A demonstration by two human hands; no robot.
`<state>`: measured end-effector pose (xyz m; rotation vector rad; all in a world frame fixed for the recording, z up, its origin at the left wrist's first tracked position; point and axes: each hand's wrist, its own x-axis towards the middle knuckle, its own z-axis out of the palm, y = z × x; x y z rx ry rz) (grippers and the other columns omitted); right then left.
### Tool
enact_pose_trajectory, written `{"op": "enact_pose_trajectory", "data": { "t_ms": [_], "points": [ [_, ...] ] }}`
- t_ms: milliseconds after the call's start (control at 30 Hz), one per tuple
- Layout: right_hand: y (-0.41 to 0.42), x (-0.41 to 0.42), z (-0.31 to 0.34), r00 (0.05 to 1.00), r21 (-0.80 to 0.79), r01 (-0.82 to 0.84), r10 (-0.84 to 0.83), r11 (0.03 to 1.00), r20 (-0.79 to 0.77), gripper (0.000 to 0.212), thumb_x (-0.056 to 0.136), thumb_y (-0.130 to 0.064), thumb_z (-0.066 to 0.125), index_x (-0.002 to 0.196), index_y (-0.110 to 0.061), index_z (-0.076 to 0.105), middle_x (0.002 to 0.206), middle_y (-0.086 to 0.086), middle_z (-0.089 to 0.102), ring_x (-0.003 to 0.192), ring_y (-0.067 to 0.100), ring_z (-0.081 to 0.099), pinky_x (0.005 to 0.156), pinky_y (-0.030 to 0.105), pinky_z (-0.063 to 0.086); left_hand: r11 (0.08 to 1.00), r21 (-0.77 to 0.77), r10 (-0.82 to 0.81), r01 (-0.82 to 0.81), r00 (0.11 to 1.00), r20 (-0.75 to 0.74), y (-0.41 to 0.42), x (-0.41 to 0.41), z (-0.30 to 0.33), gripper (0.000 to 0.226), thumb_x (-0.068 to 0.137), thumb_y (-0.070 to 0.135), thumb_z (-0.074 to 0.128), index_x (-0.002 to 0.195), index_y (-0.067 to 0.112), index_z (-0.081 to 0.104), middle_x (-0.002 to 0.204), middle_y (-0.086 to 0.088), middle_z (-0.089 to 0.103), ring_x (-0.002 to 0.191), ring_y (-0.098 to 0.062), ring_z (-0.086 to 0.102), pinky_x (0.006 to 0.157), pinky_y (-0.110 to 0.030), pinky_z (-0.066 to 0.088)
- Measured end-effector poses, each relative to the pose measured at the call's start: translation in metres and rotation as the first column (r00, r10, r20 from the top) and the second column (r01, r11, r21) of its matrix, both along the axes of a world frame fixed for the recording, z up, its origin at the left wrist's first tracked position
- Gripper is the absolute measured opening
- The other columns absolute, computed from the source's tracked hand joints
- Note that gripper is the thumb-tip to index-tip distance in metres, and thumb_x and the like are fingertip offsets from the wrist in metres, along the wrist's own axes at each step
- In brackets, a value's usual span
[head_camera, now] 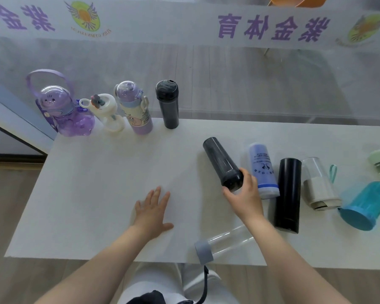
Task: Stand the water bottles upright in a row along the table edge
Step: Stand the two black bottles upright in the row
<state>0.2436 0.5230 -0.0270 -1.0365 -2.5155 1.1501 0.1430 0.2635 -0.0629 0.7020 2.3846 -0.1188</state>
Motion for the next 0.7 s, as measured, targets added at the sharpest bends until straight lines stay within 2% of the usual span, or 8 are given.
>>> {"op": "enact_pose_trajectory", "data": {
  "t_ms": [133, 200, 300, 467, 567, 700],
  "points": [
    [0.004, -0.001, 0.020, 0.990, 0.034, 0.000, 0.005, 0.999, -0.143, 0.069, 0.074, -0.033, 0.074, 0.132, -0.025, 0.038, 0.119, -0.003, 0.040, 0.099, 0.011, 0.049, 0.086, 0.025, 0.044, 1.000, 0.001, 0.011, -0.011, 1.000, 0.010, 0.000, 0.000, 0.000, 0.102, 0.086, 0.060, 0.057, 0.153, 0.030, -0.013, 0.160, -0.001, -0.027, 0.149, -0.023, -0.018, 0.117, -0.060, 0.008],
    [0.006, -0.002, 0.028, 0.985, 0.058, -0.028, 0.038, 0.998, -0.168, 0.070, 0.074, -0.027, 0.074, 0.133, -0.023, 0.037, 0.124, -0.002, 0.039, 0.103, 0.009, 0.048, 0.087, 0.024, 0.044, 1.000, 0.009, 0.016, -0.017, 1.000, 0.019, 0.000, 0.000, 0.001, 0.102, 0.086, 0.060, 0.058, 0.153, 0.030, -0.013, 0.160, -0.001, -0.027, 0.149, -0.023, -0.018, 0.116, -0.060, 0.007],
    [0.010, -0.007, 0.040, 0.977, 0.126, -0.093, 0.115, 0.988, -0.177, 0.071, 0.073, -0.016, 0.075, 0.135, -0.016, 0.040, 0.131, 0.004, 0.041, 0.113, 0.004, 0.040, 0.096, 0.014, 0.034, 1.000, 0.017, 0.017, -0.017, 1.000, 0.020, 0.000, 0.001, 0.002, 0.102, 0.086, 0.060, 0.058, 0.153, 0.030, -0.012, 0.160, -0.001, -0.026, 0.149, -0.024, -0.017, 0.117, -0.060, 0.007],
    [0.017, -0.019, 0.067, 0.959, 0.161, -0.189, 0.217, 0.969, -0.184, 0.066, 0.075, -0.013, 0.072, 0.134, -0.018, 0.043, 0.129, -0.002, 0.047, 0.120, 0.014, 0.044, 0.102, 0.031, 0.040, 1.000, 0.020, 0.018, -0.018, 1.000, 0.019, 0.000, 0.001, 0.001, 0.102, 0.085, 0.060, 0.058, 0.153, 0.030, -0.012, 0.160, -0.001, -0.027, 0.149, -0.024, -0.017, 0.117, -0.060, 0.006],
    [0.020, -0.028, 0.079, 0.945, 0.221, -0.238, 0.278, 0.946, -0.172, 0.062, 0.077, -0.013, 0.071, 0.133, -0.019, 0.045, 0.130, -0.002, 0.048, 0.121, 0.014, 0.044, 0.104, 0.035, 0.040, 1.000, 0.027, 0.015, -0.015, 1.000, 0.017, -0.002, 0.000, 0.000, 0.102, 0.085, 0.061, 0.057, 0.153, 0.031, -0.013, 0.160, -0.001, -0.027, 0.149, -0.023, -0.017, 0.117, -0.060, 0.006],
    [0.018, -0.038, 0.082, 0.936, 0.236, -0.320, 0.344, 0.918, -0.070, 0.064, 0.078, -0.017, 0.064, 0.138, -0.026, 0.040, 0.142, -0.003, 0.039, 0.125, 0.020, 0.041, 0.103, 0.037, 0.040, 0.999, 0.040, 0.009, -0.010, 1.000, 0.012, -0.004, 0.001, -0.002, 0.102, 0.085, 0.062, 0.056, 0.153, 0.030, -0.013, 0.160, -0.001, -0.026, 0.149, -0.023, -0.018, 0.117, -0.060, 0.006]
  ]
}}
